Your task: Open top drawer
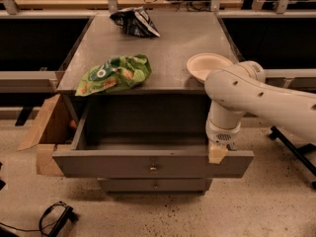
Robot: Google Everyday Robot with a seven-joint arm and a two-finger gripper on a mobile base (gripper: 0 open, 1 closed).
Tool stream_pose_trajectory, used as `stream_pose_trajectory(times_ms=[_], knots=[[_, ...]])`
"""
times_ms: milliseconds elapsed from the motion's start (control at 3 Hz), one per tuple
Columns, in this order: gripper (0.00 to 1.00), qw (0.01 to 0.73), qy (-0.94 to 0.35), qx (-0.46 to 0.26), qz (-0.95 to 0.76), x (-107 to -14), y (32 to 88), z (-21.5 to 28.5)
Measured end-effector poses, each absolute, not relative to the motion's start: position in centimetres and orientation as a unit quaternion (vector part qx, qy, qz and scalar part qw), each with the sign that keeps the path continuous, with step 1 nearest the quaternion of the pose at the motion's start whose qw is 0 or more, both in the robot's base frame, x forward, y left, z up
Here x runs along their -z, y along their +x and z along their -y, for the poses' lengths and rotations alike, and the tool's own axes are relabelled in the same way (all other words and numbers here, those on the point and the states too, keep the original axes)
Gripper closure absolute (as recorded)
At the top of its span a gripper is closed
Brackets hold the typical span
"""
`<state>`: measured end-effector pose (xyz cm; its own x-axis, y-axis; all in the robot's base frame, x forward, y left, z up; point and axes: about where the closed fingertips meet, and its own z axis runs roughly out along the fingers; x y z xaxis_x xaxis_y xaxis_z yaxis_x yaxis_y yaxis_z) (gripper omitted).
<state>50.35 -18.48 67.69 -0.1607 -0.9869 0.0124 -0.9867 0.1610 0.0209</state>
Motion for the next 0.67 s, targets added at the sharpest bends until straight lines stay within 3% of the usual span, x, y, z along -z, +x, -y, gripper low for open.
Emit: stream_pose_trajectory(times_ms=[333, 667], knots=[[0.12, 0.012, 0.648, 0.004, 0.762, -67.68, 50.35, 18.48], [0.0, 0.012, 0.648, 0.004, 0.762, -67.68, 50.35, 18.48]])
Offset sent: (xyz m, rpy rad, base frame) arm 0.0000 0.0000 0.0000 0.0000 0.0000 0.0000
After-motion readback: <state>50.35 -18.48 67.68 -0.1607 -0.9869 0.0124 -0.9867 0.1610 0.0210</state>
